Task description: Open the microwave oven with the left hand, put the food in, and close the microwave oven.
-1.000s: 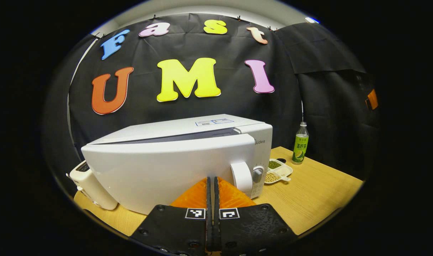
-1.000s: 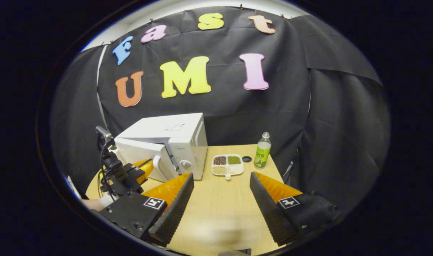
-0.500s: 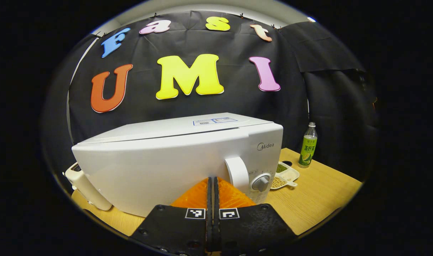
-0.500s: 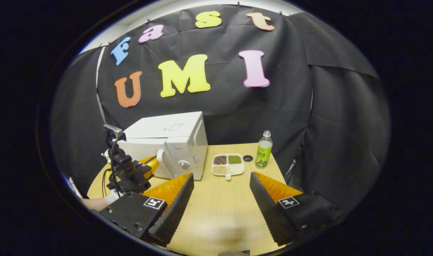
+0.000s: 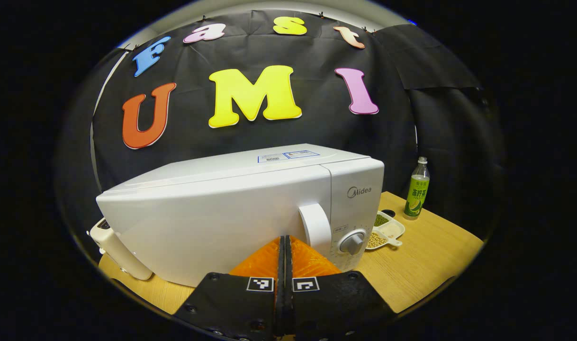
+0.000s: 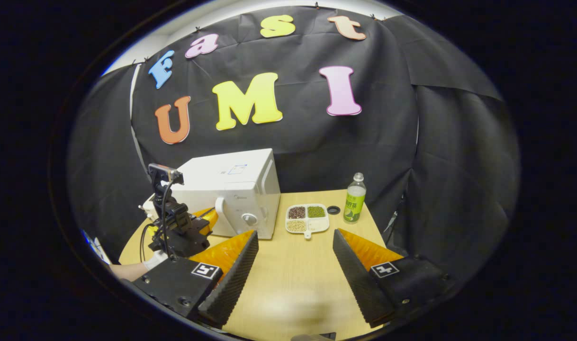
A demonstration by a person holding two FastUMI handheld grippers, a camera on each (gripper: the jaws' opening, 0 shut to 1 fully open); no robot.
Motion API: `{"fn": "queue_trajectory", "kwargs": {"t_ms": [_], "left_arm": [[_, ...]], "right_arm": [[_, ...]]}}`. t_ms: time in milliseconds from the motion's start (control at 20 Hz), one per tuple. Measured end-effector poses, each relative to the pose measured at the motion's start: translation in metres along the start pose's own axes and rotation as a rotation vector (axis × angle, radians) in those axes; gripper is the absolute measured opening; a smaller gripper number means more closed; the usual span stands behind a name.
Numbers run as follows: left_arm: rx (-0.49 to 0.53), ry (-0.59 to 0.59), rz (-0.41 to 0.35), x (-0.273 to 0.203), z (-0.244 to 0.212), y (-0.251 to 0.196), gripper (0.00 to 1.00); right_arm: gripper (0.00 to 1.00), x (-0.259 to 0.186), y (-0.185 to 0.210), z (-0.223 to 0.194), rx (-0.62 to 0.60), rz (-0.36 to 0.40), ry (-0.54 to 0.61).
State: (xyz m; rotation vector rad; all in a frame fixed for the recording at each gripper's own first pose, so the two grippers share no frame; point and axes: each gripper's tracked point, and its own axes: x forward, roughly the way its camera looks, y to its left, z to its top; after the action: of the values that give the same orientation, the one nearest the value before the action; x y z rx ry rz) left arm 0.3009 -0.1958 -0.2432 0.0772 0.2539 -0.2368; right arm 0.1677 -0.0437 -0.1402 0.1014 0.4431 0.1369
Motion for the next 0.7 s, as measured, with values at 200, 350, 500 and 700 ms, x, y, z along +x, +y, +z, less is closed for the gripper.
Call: {"fn": "queue_trajectory", "kwargs": {"t_ms": [200,350,500,700], "left_arm": [[0.052,0.017,0.072,-0.021,-0.001,0.023,0.3],[0.044,-0.017,0.095,-0.048,0.007,0.035,0.97],[0.02,-0.038,0.105,-0.079,0.019,0.049,0.96],[0.009,-0.072,0.109,-0.136,0.044,0.066,0.96]], "right_arm": [[0.92,-0.006,0.01,0.005,-0.016,-0.002,-0.024],[0.92,-0.011,0.016,0.008,-0.028,-0.012,-0.041],[0.92,-0.017,0.022,0.007,-0.036,-0.029,-0.057],[0.92,-0.032,0.036,0.007,-0.05,-0.052,-0.088]]}}
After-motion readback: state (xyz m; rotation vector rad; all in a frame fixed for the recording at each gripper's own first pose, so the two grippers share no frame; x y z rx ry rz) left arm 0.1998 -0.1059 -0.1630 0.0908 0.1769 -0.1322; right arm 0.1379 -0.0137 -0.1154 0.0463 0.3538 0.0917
